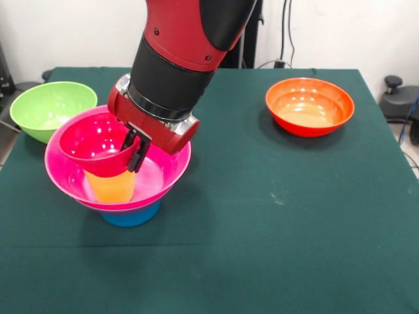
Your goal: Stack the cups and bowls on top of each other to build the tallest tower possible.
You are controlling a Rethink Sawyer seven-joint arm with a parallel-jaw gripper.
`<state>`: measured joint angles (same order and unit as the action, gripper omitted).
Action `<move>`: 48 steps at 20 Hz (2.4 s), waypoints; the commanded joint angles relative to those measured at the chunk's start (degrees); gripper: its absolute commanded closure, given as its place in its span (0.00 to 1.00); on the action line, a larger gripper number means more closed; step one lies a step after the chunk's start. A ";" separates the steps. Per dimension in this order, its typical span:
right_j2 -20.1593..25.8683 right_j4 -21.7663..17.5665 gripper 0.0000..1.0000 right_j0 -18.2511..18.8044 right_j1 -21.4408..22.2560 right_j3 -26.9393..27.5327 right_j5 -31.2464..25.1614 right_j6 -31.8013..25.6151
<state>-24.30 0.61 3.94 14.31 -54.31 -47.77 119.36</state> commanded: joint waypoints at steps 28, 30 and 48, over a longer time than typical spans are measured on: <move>1.58 1.95 0.00 -2.29 -3.06 -11.48 10.97 10.61; 1.59 1.96 0.00 -2.08 -3.25 -10.56 10.45 10.04; 2.60 2.40 0.00 -1.84 3.13 -9.05 2.42 4.40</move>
<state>-27.54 1.13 1.76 15.86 -62.69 -38.19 119.36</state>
